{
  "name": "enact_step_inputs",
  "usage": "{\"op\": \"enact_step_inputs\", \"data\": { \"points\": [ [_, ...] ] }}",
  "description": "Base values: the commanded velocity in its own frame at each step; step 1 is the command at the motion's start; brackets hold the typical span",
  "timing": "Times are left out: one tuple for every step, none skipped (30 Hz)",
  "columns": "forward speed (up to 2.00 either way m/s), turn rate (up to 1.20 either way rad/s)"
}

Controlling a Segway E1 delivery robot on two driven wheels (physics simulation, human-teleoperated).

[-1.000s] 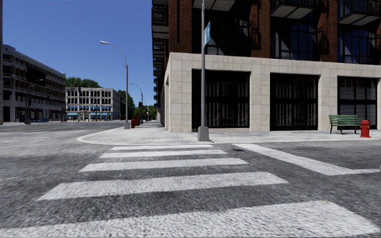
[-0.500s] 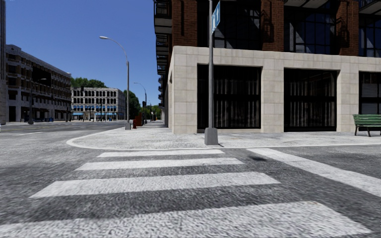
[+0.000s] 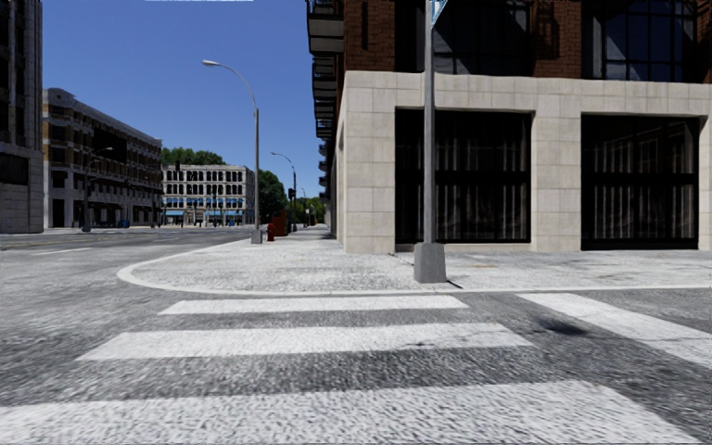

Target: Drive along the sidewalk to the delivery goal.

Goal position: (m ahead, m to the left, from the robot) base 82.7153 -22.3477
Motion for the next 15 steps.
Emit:
{"op": "enact_step_inputs", "data": {
  "points": [
    [2.00, 0.32],
    [2.00, 0.32],
    [2.00, 0.32],
    [2.00, 0.32],
    [2.00, 0.35],
    [2.00, 0.35],
    [2.00, 0.38],
    [2.00, 0.39],
    [2.00, 0.39],
    [2.00, 0.39],
    [2.00, 0.39],
    [2.00, 0.39],
    [2.00, 0.38],
    [2.00, 0.38],
    [2.00, 0.37]
  ]
}}
